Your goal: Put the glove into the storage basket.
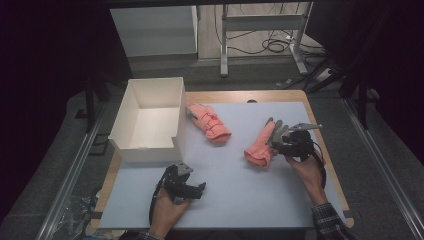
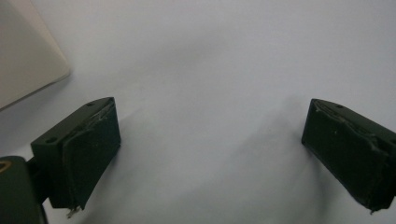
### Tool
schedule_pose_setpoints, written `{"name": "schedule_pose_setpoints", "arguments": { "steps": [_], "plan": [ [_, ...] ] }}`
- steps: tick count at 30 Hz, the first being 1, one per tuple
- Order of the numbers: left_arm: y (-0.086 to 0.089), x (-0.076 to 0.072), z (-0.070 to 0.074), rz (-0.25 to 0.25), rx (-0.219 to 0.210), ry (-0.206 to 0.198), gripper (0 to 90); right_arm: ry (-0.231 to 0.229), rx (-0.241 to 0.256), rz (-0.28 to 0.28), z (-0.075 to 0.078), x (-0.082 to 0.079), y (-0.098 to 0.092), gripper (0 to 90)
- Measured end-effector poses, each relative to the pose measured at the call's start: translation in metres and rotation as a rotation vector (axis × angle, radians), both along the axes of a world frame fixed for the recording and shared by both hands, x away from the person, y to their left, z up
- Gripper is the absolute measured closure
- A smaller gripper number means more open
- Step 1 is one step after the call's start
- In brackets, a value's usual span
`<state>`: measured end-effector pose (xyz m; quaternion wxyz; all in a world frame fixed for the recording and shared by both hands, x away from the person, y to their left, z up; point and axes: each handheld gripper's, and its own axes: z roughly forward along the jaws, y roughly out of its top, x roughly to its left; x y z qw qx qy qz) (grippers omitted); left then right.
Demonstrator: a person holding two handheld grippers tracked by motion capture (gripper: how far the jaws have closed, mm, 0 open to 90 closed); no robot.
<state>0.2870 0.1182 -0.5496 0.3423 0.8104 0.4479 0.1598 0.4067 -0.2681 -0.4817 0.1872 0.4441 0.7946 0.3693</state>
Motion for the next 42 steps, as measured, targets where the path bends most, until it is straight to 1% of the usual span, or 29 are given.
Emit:
{"name": "schedule_pose_setpoints", "arguments": {
  "steps": [3, 7, 9, 11, 13, 14, 15, 18, 19, 20, 23, 27, 31, 36, 42],
  "plan": [
    [0.0, 0.0, 0.0, 0.0, -0.001, 0.0, 4.4, 0.001, 0.001, -0.016, -0.002, 0.009, 0.003, 45.2],
    [0.0, 0.0, 0.0, 0.001, -0.001, 0.0, 4.4, 0.012, -0.02, -0.039, -0.009, 0.019, 0.007, 44.3],
    [0.0, 0.0, 0.0, 0.001, -0.001, 0.0, 4.4, 0.029, -0.03, -0.049, -0.014, 0.023, 0.008, 44.3],
    [0.0, 0.0, 0.0, 0.0, 0.0, 0.0, 4.4, 0.05, -0.016, -0.054, -0.019, 0.027, 0.007, 45.1],
    [0.0, 0.0, 0.0, 0.0, 0.0, 0.0, 4.5, 0.064, -0.023, -0.065, -0.02, 0.027, 0.009, 48.5],
    [0.0, 0.0, 0.0, 0.0, 0.0, 0.0, 4.4, 0.064, -0.023, -0.065, -0.02, 0.027, 0.009, 48.5],
    [0.0, 0.0, 0.0, 0.0, 0.0, 0.0, 4.4, 0.072, -0.04, -0.069, -0.021, 0.027, 0.011, 52.9],
    [0.0, 0.0, 0.0, 0.0, -0.001, -0.001, 4.4, 0.084, -0.046, -0.078, -0.023, 0.028, 0.013, 62.8],
    [0.0, 0.0, 0.0, 0.001, -0.001, -0.001, 4.4, 0.09, -0.045, -0.089, -0.024, 0.028, 0.014, 72.0],
    [0.0, 0.0, 0.0, 0.001, -0.001, -0.001, 4.4, 0.092, -0.043, -0.089, -0.024, 0.028, 0.014, 75.7],
    [0.0, 0.0, 0.0, 0.001, -0.001, -0.001, 4.4, 0.087, -0.045, -0.087, -0.024, 0.027, 0.014, 81.6],
    [0.0, 0.0, 0.0, 0.0, 0.0, 0.0, 4.4, 0.062, -0.046, -0.081, -0.025, 0.025, 0.014, 84.8],
    [0.0, 0.0, 0.0, 0.0, -0.001, 0.0, 4.5, 0.062, -0.022, -0.08, -0.022, 0.025, 0.012, 86.2],
    [0.0, 0.0, 0.0, 0.0, 0.0, 0.0, 4.4, 0.067, 0.026, -0.074, -0.018, 0.023, 0.008, 86.8],
    [0.0, 0.0, 0.0, 0.0, 0.0, 0.0, 4.4, 0.065, 0.045, -0.048, -0.013, 0.016, 0.006, 87.1]
  ]
}}
